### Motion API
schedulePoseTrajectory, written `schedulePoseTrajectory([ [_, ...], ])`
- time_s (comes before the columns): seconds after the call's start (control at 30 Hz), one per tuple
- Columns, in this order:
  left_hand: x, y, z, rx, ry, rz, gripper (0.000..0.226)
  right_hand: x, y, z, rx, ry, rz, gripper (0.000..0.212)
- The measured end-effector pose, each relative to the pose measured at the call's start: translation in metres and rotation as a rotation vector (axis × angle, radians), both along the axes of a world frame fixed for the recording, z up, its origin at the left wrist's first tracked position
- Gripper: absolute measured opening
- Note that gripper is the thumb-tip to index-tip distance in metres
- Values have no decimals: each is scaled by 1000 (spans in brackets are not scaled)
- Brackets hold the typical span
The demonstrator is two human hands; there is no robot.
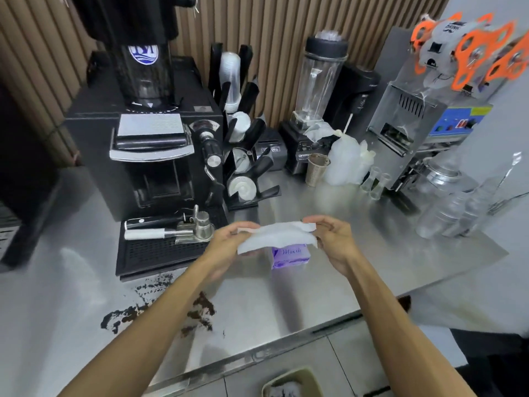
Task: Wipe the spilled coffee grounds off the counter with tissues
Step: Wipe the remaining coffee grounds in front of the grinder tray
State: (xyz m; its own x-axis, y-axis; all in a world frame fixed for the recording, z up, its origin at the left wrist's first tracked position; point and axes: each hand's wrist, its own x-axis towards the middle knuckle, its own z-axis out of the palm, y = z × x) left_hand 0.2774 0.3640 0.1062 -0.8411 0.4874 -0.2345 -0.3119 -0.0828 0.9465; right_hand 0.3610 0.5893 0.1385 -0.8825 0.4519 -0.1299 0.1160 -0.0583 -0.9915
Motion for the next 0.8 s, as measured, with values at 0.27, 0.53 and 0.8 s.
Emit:
schedulePoseTrajectory([
  [0.27,52,-79,9,-28,-39,106,37,30,-58,-8,-268,-78,237,16],
  [0.53,101,-152,0,-202,76,218,29,47,-117,-37,-207,-74,366,28],
  [0.8,124,-214,-14,-250,18,310,23,59,-186,-69,-173,-159,425,14],
])
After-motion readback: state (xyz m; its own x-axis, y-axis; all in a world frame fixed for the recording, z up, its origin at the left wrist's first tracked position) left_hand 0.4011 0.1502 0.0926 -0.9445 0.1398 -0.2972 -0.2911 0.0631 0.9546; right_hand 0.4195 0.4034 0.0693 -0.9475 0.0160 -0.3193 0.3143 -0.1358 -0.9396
